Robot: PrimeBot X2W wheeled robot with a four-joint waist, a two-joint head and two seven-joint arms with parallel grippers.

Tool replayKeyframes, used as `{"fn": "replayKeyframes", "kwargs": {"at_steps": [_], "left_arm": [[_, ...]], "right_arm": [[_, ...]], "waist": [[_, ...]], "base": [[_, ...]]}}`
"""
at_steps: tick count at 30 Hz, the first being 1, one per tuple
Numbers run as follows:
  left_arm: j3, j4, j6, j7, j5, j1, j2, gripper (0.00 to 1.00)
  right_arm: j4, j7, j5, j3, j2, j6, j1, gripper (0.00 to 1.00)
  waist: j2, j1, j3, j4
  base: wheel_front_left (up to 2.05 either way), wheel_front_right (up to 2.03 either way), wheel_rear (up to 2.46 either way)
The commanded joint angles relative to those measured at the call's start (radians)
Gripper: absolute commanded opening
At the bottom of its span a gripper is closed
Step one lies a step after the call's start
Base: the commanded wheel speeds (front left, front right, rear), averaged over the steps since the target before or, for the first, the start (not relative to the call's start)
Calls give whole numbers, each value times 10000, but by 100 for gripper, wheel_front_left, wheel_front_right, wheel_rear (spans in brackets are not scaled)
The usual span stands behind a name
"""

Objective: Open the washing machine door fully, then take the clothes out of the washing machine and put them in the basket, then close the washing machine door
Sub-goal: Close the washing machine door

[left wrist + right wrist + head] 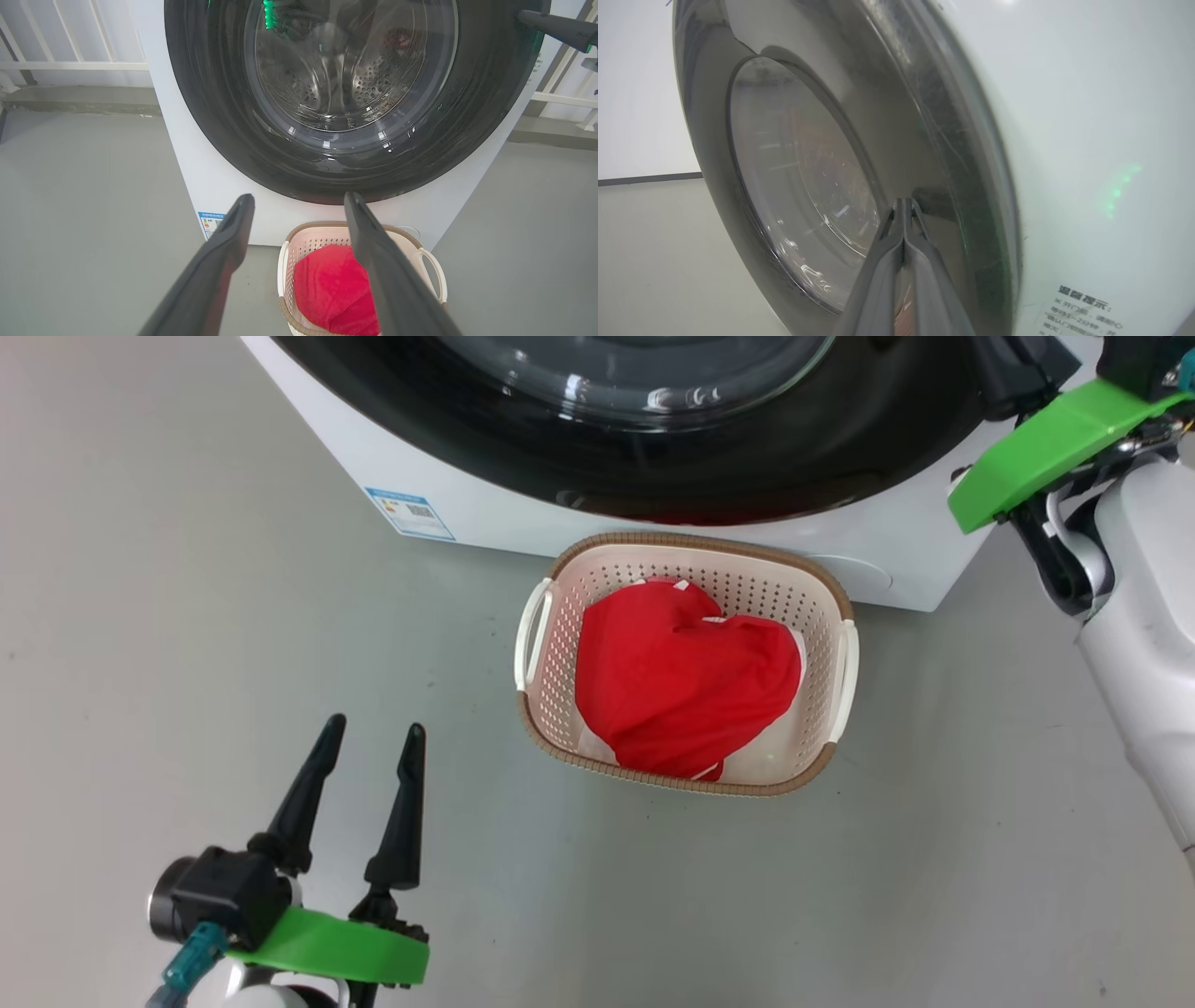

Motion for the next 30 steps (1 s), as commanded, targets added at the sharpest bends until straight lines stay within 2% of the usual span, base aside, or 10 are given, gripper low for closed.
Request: {"fn": "replayKeyframes", "kwargs": {"at_steps": [1,6,12,14,15,16,26,30], "left_arm": [[280,-228,-56,-91,106,-293,138,100],[223,-162,-56,-91,147,-443,134,100],[205,-57,-56,-91,73,-420,131,100],[240,-45,-56,-91,-87,-402,129,100],[248,-37,-56,-91,-159,-393,129,100],[273,-7,-56,-91,-191,-392,129,100],[1064,365,-56,-91,115,-358,148,100],[1092,470,-56,-91,-108,-361,137,100]], "right_arm": [[-71,-63,-112,-445,-47,-109,-466,0],[54,-63,-692,-1375,225,-109,-602,0],[-101,-63,-1106,-1735,642,-109,-78,0],[-242,-63,-1148,-1725,743,-109,263,49],[-322,-63,-1151,-1698,777,-109,460,90],[-411,-63,-1149,-1669,801,-109,669,100],[-1696,-63,-1256,-2131,1320,-109,2847,100],[-2310,-63,-1561,-2289,1535,-109,3794,100]], "waist": [[-1,0,67,13],[-1,0,65,-10],[-1,0,-200,-213],[-1,0,-315,-323],[-1,0,-375,-383],[-1,0,-434,-450],[-1,0,-1106,-1342],[-1,0,-1523,-1710]], "base": [[0,0,0],[0,0,0],[0,0,0],[0,0,0],[0,0,0],[0,0,0],[0,0,0],[0,0,0]]}}
